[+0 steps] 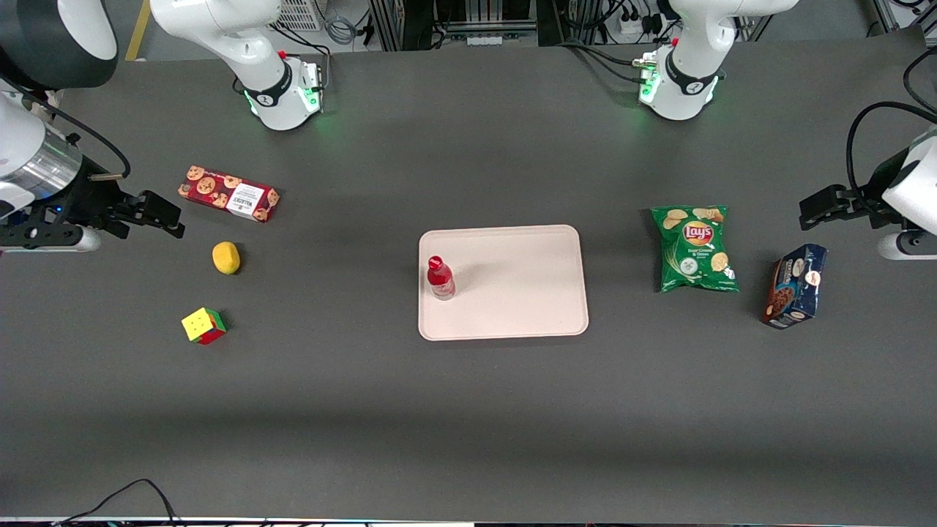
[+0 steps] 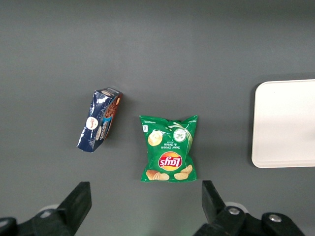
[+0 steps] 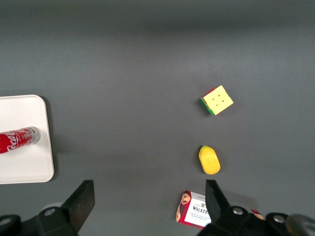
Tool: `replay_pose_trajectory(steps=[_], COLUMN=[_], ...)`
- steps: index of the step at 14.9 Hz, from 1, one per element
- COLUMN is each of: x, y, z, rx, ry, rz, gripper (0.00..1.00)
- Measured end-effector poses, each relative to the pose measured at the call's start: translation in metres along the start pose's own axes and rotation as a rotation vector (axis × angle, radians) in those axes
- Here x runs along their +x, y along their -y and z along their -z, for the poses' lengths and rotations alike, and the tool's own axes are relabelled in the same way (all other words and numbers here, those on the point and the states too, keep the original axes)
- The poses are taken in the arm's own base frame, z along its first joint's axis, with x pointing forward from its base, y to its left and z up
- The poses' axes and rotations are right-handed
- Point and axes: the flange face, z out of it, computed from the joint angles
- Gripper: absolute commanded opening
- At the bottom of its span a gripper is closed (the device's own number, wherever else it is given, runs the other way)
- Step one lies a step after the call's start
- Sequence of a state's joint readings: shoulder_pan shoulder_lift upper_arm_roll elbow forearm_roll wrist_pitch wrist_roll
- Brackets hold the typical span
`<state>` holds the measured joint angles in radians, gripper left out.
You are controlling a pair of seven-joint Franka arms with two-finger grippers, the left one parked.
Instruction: Place coke bottle on tray
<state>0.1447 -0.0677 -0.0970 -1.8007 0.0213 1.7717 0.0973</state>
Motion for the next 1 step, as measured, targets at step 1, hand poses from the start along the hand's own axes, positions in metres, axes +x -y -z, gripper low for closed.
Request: replay_pose_trajectory(steps=[1], x=[0.0010], y=[-0.0032], z=[0.0030], rx=[0.001], ry=[-0.006], rz=[-0.005], gripper=[1.00])
